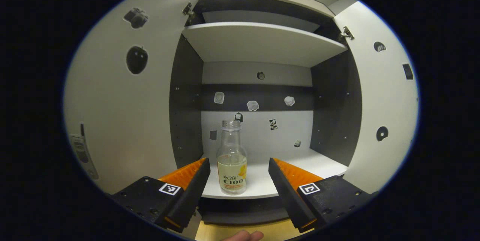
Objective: Grasp the bottle in the cabinet with the left hand and place it on the coaster, then close the right door with the right hand and the left door with the left hand.
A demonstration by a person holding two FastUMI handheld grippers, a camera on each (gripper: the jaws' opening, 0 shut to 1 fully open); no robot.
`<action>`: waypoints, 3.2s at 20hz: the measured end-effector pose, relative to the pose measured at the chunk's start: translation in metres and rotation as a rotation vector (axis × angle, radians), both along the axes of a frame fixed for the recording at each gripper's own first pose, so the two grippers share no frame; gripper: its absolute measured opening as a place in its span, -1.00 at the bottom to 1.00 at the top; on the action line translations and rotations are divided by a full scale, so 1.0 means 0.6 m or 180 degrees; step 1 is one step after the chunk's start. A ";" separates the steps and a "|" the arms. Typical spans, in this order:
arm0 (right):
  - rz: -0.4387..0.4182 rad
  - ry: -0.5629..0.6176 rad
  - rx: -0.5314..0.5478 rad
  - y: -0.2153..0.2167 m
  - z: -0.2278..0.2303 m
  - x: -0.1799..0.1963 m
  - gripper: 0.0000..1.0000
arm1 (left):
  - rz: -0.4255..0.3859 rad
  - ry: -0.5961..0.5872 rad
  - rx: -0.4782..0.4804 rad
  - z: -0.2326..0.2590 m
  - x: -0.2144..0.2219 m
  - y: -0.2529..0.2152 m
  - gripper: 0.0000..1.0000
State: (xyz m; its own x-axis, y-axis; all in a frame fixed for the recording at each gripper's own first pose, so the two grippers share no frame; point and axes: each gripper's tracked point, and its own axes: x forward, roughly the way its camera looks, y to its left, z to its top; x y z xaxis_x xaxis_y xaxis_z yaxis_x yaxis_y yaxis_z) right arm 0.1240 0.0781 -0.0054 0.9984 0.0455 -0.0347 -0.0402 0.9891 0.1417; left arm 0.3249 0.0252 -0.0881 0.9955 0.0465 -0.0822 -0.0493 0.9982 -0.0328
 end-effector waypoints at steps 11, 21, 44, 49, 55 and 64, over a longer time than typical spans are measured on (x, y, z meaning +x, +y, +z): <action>-0.0067 0.0138 0.0038 -0.010 0.007 -0.007 0.99 | 0.0092 0.0230 -0.0025 -0.089 0.150 0.018 0.97; -0.0136 0.0044 0.0041 -0.062 0.033 -0.074 0.99 | -0.0224 0.0346 -0.0174 -0.026 0.024 -0.007 0.58; -0.0034 -0.0126 -0.0184 -0.126 0.067 -0.203 0.99 | -0.0667 0.0372 -0.0026 -0.202 -0.372 -0.172 0.58; 0.0124 -0.0085 -0.0287 -0.087 0.036 -0.186 0.99 | -0.0876 0.0438 0.0019 -0.296 -0.398 -0.231 0.58; 0.0166 0.0131 -0.0419 -0.059 -0.023 -0.160 0.99 | -0.1234 0.0575 -0.0042 -0.410 -0.426 -0.298 0.59; -0.0064 0.0076 0.0014 -0.066 -0.027 -0.095 0.99 | -0.1458 0.0757 -0.0038 -0.525 -0.428 -0.327 0.59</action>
State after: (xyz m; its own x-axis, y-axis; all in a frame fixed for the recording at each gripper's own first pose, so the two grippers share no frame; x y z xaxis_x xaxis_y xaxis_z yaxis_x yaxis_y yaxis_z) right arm 0.0668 0.0383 -0.0214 0.9980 0.0256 -0.0584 -0.0168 0.9890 0.1466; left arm 0.0680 -0.1712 -0.4032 0.8672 -0.3924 -0.3066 0.3855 0.9187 -0.0855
